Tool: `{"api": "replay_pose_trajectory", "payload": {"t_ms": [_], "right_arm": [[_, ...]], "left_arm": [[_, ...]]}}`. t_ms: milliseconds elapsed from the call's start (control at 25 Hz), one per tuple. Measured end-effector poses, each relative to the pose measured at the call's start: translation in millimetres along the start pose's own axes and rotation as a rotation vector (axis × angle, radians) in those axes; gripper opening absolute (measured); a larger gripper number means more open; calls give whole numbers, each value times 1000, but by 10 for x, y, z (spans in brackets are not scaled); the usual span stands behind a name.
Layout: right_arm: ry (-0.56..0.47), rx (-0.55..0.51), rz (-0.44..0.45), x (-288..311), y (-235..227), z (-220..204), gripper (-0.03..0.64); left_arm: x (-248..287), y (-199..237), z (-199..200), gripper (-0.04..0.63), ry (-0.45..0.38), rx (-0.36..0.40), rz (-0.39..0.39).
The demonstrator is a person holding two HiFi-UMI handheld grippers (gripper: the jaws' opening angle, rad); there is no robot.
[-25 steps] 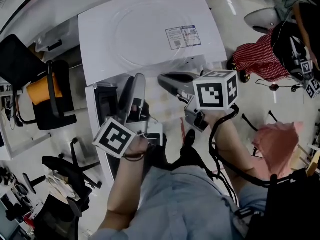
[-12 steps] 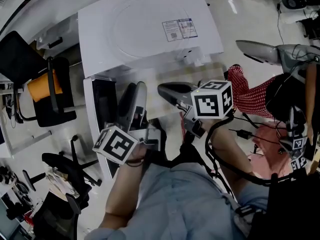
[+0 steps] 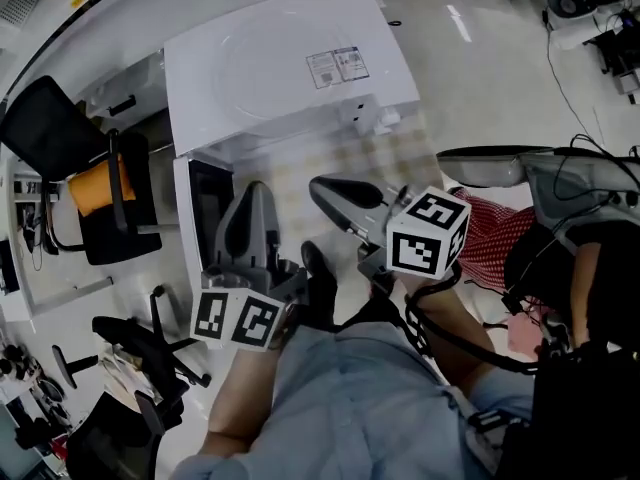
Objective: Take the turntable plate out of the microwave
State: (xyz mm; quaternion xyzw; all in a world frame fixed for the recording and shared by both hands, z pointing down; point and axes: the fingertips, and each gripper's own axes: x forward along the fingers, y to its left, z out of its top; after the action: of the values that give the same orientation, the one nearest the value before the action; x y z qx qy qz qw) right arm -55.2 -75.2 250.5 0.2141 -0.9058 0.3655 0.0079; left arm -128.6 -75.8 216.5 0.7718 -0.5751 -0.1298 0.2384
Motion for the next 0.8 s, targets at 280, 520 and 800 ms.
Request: {"api": "replay_pose_trajectory", "payload": {"t_ms": [280, 520, 800], "right_arm": [[-163, -226, -77, -186, 287, 413, 0], [-220, -322, -139, -302, 442, 536, 0], [-256, -385, -193, -394, 490, 653, 0]], "left_arm": [[-142, -239, 292, 6, -79, 264, 67], [-210, -486, 471, 8, -127, 388, 52], [-237, -609, 432, 8, -120, 410, 59]]}}
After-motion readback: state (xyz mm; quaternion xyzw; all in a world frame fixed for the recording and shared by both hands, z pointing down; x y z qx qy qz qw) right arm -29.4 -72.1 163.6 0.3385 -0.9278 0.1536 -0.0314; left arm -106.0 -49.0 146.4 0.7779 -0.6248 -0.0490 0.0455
